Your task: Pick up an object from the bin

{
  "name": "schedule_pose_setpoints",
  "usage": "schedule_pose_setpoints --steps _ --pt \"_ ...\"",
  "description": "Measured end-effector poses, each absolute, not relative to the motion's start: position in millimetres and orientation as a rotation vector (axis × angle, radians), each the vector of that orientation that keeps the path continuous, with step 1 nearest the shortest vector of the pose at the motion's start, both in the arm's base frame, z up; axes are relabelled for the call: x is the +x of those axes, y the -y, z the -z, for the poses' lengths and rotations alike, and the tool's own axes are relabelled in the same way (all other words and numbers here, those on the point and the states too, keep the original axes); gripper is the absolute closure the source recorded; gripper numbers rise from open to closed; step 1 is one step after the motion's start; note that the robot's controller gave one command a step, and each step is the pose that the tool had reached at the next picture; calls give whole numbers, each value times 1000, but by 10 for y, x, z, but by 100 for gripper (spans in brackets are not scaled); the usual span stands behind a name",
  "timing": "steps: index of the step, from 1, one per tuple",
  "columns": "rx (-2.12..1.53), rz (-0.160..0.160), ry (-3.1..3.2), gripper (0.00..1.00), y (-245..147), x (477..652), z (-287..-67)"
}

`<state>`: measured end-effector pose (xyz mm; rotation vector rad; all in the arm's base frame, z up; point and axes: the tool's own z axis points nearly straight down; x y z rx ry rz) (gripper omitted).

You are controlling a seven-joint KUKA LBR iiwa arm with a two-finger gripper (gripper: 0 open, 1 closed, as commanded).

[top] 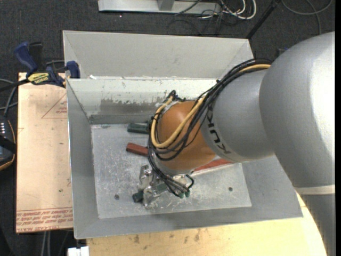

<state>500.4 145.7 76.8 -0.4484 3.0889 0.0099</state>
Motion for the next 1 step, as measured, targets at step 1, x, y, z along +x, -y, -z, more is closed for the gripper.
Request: schedule_pose_setpoints --steps 1 --pt "-376 -3 -3107 100 -1382 5305 -2703"
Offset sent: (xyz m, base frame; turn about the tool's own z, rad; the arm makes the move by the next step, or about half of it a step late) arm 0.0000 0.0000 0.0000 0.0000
